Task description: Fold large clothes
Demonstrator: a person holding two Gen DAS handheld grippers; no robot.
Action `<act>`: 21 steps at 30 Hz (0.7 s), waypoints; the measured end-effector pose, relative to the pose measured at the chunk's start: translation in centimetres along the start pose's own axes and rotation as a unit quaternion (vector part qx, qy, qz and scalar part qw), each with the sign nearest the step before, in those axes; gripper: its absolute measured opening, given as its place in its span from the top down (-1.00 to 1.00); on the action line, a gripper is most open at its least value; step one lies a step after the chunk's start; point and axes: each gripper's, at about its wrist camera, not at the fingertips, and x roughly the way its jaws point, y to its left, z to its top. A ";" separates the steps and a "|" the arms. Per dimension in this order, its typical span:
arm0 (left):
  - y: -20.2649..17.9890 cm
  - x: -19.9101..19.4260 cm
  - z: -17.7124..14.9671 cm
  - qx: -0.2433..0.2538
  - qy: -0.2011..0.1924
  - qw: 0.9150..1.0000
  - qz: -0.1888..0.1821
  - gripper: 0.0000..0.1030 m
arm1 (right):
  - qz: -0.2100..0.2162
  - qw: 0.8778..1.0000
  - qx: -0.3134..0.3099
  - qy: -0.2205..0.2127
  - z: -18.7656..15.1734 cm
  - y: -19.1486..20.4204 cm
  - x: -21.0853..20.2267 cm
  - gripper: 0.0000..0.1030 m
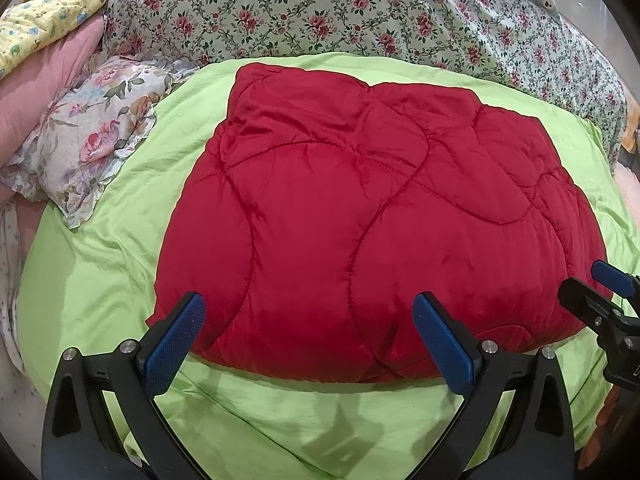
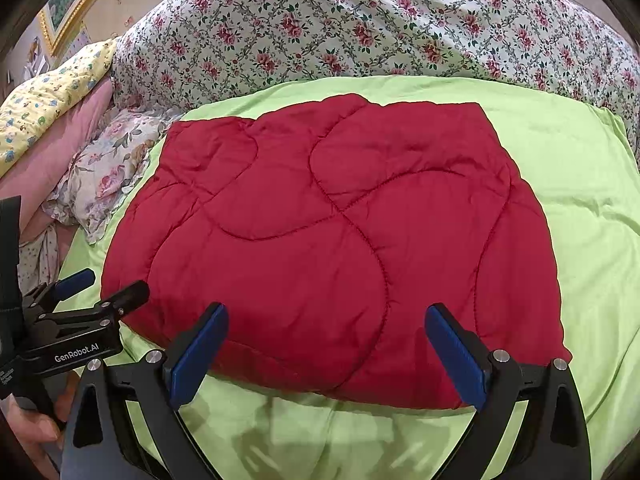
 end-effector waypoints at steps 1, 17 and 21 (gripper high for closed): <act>0.0 0.0 0.0 0.000 0.000 1.000 0.001 -1.00 | 0.001 1.000 0.000 0.000 0.0 0.0 0.0 -0.93; 0.1 0.0 0.0 0.001 -0.001 1.000 0.003 -1.00 | 0.004 1.000 0.004 -0.001 -0.1 0.0 -0.2 -0.93; 0.0 -0.3 -0.1 0.001 -0.003 1.000 0.003 -1.00 | 0.005 1.000 0.007 -0.003 -0.1 -0.1 -0.3 -0.93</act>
